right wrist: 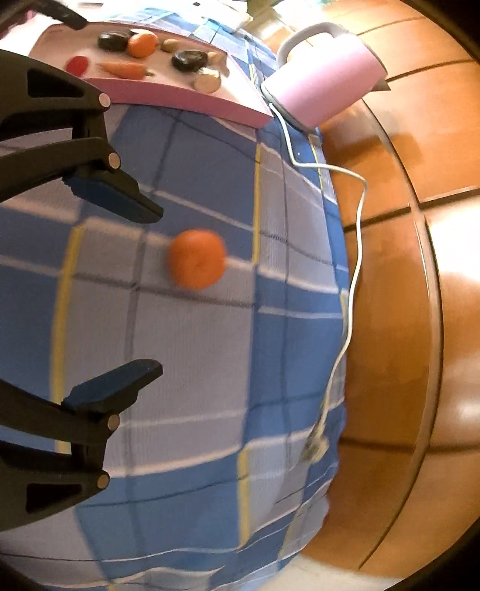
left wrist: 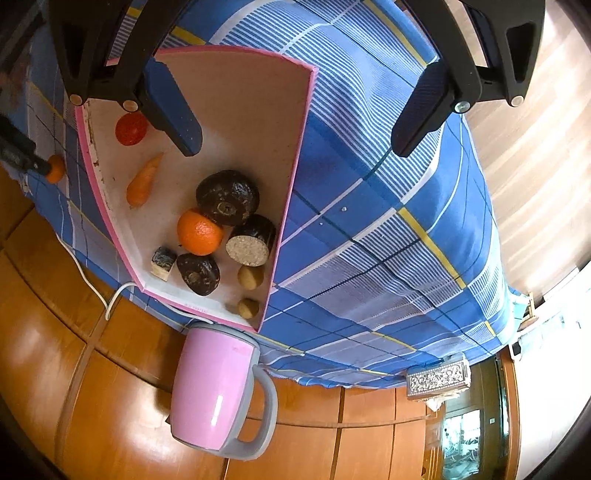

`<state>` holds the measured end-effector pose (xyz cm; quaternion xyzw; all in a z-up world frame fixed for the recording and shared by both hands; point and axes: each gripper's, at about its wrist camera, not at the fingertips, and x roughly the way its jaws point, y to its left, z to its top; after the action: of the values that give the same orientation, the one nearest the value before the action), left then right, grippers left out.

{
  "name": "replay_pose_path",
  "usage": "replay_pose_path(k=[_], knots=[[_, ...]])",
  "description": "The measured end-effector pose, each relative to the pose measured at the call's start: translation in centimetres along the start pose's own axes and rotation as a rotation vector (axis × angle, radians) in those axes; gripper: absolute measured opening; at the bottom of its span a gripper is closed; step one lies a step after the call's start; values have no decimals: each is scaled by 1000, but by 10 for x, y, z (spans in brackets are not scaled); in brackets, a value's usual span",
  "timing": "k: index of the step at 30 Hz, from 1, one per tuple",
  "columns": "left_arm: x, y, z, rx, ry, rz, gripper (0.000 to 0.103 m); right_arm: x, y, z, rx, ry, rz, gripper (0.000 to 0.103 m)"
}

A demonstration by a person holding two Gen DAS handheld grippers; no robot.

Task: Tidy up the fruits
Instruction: 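Reach the right tool to the orange mandarin and grasp it, then carry the orange mandarin into the tray and open the right tool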

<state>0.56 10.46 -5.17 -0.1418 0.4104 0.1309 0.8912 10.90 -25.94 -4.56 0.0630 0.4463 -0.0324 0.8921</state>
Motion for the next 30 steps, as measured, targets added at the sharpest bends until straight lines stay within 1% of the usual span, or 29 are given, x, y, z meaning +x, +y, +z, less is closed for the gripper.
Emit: replay_pose_path(k=[3, 4, 5, 6, 7, 8, 11, 13, 17, 22, 30], knots=[[1, 1, -1, 2, 2, 1, 103, 18, 10, 14, -23, 13, -19, 77], [1, 0, 0, 2, 3, 1, 103, 23, 12, 16, -23, 20, -21, 76], [2, 0, -1, 2, 5, -1, 103, 29, 12, 18, -27, 32, -21, 63], [2, 0, -1, 3, 6, -2, 103, 33, 13, 19, -33, 43, -16, 54], [3, 0, -1, 4, 7, -3, 103, 36, 14, 20, -39, 49, 14, 48], [3, 0, -1, 4, 10, -4, 103, 35, 16, 19, -51, 46, 23, 41], [3, 0, -2, 4, 12, -8, 103, 30, 26, 17, -113, 31, -13, 40], [3, -1, -1, 5, 9, -9, 103, 26, 25, 12, -121, 24, -8, 40], [1, -4, -2, 10, 12, -14, 103, 18, 19, 5, -97, 18, 14, 40], [-4, -8, -3, 23, 7, -25, 103, 4, 7, -7, -73, 34, 49, 40], [-12, -14, -4, 45, -2, -39, 103, -21, -2, -36, -118, 28, 49, 40]])
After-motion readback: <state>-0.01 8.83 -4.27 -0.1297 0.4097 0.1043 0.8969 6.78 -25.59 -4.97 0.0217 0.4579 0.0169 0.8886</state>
